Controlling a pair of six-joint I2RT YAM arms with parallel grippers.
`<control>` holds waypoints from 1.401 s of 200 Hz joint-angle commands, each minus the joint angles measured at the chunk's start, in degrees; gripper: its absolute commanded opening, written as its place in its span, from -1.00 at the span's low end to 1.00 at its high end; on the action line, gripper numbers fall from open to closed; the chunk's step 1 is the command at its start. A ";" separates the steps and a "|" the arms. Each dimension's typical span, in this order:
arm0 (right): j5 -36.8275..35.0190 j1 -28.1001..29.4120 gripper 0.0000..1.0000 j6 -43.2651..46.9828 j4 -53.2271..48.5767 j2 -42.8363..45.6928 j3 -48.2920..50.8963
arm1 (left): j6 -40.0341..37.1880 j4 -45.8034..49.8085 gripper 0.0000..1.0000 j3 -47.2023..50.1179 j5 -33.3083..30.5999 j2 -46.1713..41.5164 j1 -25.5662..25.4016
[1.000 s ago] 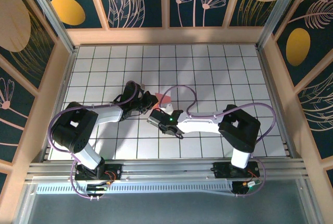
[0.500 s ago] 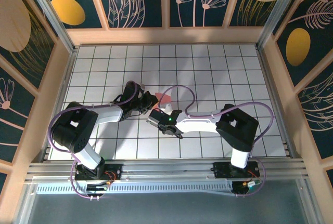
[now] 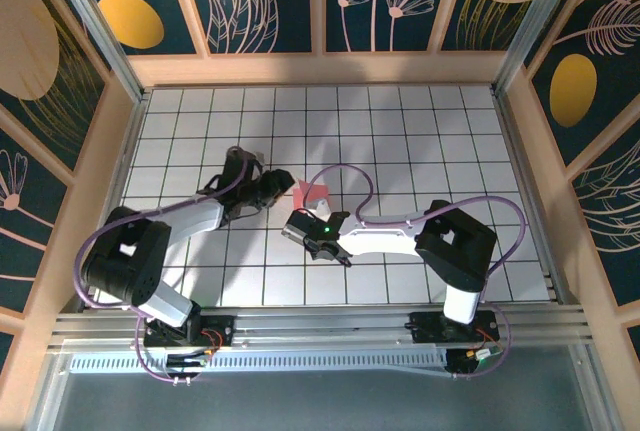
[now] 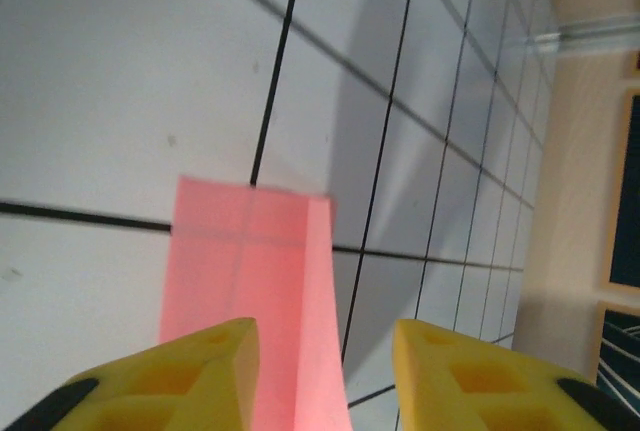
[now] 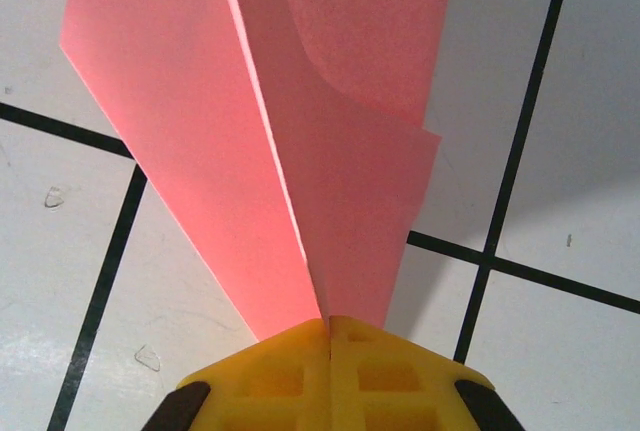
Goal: Fold a paper plane with a square sheet of paper (fold left side to right side)
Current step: Fourth fold the wing at the center of the table.
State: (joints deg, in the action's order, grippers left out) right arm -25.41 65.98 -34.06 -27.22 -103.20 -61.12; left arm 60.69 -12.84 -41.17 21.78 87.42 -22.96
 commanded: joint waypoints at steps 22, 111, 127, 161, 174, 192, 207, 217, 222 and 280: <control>5.17 -1.65 -1.00 4.92 0.44 0.88 -1.23 | -8.08 9.68 -0.09 0.80 0.90 -6.82 6.05; 29.06 -10.34 -1.00 12.92 8.55 6.74 4.37 | -14.51 11.92 -0.10 4.67 7.19 -6.19 6.73; 33.11 -12.18 -1.00 13.15 10.99 7.54 6.37 | -14.63 10.99 -0.12 5.51 9.21 -5.53 6.70; 35.43 -13.05 -1.00 13.49 12.58 7.32 7.78 | -14.38 10.12 -0.13 6.97 10.64 -5.22 6.70; 35.87 -13.06 -1.00 13.66 12.89 6.88 7.84 | -14.35 9.94 -0.14 7.27 10.89 -5.15 6.75; 36.26 -13.05 -1.00 13.67 13.24 5.98 7.80 | -14.36 9.85 -0.14 7.46 11.13 -5.06 6.70; 36.40 -13.06 -1.00 13.67 13.58 5.53 8.05 | -14.28 9.85 -0.14 7.45 11.10 -5.06 6.62; 36.56 -13.07 -1.00 13.67 13.98 5.22 8.35 | -14.28 9.85 -0.14 7.55 11.24 -5.11 6.61; 36.64 -13.07 -1.00 13.62 14.16 5.19 8.39 | -14.28 9.85 -0.15 7.63 11.39 -5.07 6.65; 37.69 -13.15 -1.00 13.59 15.44 3.10 8.76 | -14.19 9.55 -0.16 7.81 11.77 -4.47 6.15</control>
State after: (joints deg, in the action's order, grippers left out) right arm 11.09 52.86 -21.28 -12.69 -98.59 -53.08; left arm 47.11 -2.76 -34.06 32.42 82.06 -16.51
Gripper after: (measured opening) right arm 0.054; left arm 0.420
